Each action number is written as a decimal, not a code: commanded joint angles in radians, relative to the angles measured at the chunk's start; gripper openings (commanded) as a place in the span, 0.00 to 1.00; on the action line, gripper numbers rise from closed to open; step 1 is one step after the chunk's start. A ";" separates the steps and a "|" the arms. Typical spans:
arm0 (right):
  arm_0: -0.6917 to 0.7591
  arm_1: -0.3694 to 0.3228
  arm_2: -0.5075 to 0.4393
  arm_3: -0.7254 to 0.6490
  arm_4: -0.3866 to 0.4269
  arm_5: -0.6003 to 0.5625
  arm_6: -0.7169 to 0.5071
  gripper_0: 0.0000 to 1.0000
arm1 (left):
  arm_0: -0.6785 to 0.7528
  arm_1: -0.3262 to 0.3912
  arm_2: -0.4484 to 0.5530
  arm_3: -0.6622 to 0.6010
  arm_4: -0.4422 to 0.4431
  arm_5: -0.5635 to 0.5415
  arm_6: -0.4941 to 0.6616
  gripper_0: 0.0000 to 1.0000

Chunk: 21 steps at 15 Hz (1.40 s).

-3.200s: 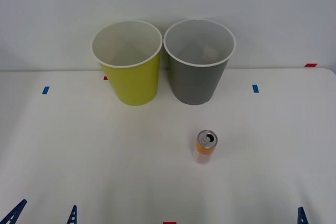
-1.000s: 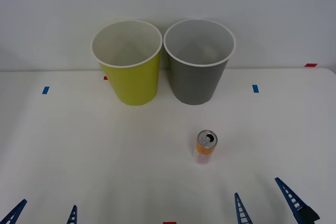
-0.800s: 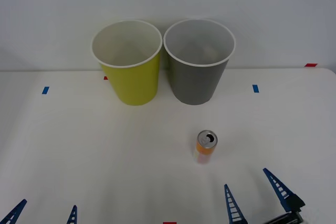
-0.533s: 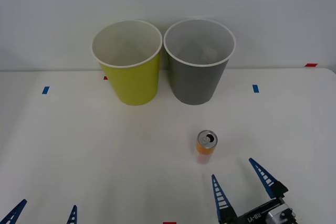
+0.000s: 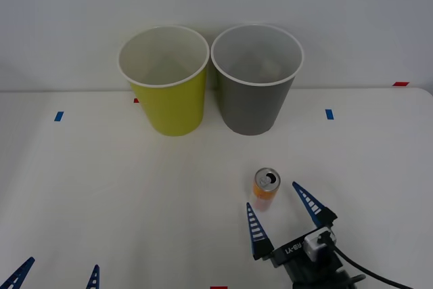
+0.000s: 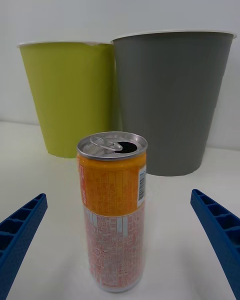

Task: Put cans in the gray bin and PET bottles in the light green bin.

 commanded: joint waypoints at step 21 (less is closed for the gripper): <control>-0.106 0.103 -0.031 0.000 0.002 0.178 0.035 0.02 | 0.000 0.000 0.000 0.000 0.000 0.000 0.000 1.00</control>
